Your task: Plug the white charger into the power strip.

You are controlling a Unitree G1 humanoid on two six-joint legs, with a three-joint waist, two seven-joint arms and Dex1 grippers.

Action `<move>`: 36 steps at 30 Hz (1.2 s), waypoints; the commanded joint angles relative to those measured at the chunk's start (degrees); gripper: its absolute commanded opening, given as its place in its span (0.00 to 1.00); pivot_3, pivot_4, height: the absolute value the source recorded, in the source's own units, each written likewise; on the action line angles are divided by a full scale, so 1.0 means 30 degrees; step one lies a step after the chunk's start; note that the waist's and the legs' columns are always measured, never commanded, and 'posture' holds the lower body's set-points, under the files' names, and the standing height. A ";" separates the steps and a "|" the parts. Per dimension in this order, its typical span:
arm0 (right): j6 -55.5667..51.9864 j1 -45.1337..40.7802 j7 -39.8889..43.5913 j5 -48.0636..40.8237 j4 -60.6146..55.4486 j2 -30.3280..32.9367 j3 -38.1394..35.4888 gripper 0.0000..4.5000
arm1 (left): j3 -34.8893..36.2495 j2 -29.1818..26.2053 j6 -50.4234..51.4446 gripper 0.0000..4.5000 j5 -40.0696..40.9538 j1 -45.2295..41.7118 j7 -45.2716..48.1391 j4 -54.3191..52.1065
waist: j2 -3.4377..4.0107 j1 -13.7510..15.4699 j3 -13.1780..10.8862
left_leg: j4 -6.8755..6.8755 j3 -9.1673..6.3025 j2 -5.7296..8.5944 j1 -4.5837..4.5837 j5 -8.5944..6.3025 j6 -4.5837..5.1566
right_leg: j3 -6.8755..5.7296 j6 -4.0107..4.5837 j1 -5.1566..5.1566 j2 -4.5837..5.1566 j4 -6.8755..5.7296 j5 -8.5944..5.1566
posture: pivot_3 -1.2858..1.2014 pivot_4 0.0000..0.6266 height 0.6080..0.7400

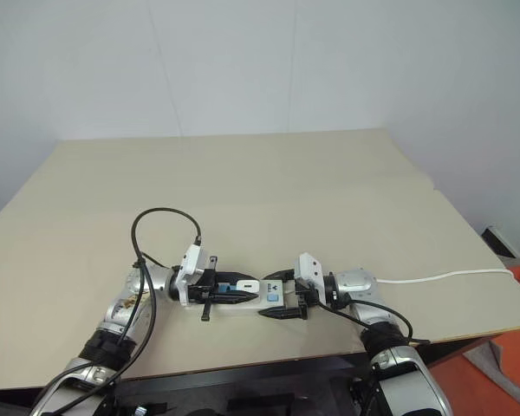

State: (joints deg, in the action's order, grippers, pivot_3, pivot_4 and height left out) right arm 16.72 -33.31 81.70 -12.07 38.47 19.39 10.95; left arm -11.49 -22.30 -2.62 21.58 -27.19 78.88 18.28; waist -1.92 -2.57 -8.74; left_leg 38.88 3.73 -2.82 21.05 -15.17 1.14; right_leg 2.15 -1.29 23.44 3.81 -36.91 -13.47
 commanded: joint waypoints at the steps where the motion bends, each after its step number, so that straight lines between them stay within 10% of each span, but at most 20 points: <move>1: -0.0295 0.0411 0.0251 0.0522 -0.0040 0.0196 0.0424 0.76 | -0.0810 -0.0424 0.0346 0.22 -0.1449 0.0602 -0.0022 0.0953 | 0.0000 0.0000 0.0004 | 0.0000 0.0001 -0.0001 -0.0005 -0.0003 0.0001 | -0.0002 0.0000 -0.0008 0.0000 0.0006 0.0000 | 0.52 0.24 1.00; 20: -0.0353 0.0473 0.0249 0.0516 -0.0060 0.0237 0.0426 0.76 | -0.0871 -0.1035 0.2215 0.22 -0.0977 0.1595 -0.0995 -0.0986 | -0.0001 -0.0004 0.0123 | -0.0008 -0.0017 -0.0017 -0.0018 -0.0040 0.0008 | 0.0002 0.0004 -0.0026 -0.0014 0.0040 -0.0003 | 0.52 0.24 1.00; 31: -0.0205 0.0262 0.0144 0.0558 0.0213 0.0062 0.0384 0.76 | -0.0587 -0.0869 0.2587 0.99 -0.0919 0.1364 -0.1123 -0.1129 | 0.0014 0.0061 0.0135 | -0.0017 -0.0006 -0.0014 -0.0073 -0.0047 0.0011 | 0.0002 0.0011 -0.0079 -0.0012 0.0044 -0.0003 | 0.52 0.24 1.00; 36: -0.0152 0.0173 0.0171 0.0559 0.0332 -0.0006 0.0387 0.76 | -0.0189 -0.0809 0.2464 0.99 -0.0643 0.1240 -0.1250 -0.1484 | 0.0013 0.0056 0.0136 | -0.0017 -0.0007 -0.0014 -0.0073 -0.0048 0.0010 | 0.0005 0.0011 -0.0079 -0.0012 0.0043 -0.0002 | 0.52 0.24 1.00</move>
State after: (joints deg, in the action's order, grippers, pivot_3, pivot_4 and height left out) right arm 16.35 -32.88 81.69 -11.96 38.60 19.41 11.00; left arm -12.03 -24.64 3.93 20.37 -24.25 75.55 13.17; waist -1.88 -2.40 -8.33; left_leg 38.83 3.70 -2.86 20.83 -15.31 1.17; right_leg 2.17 -1.26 23.20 3.77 -36.78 -13.48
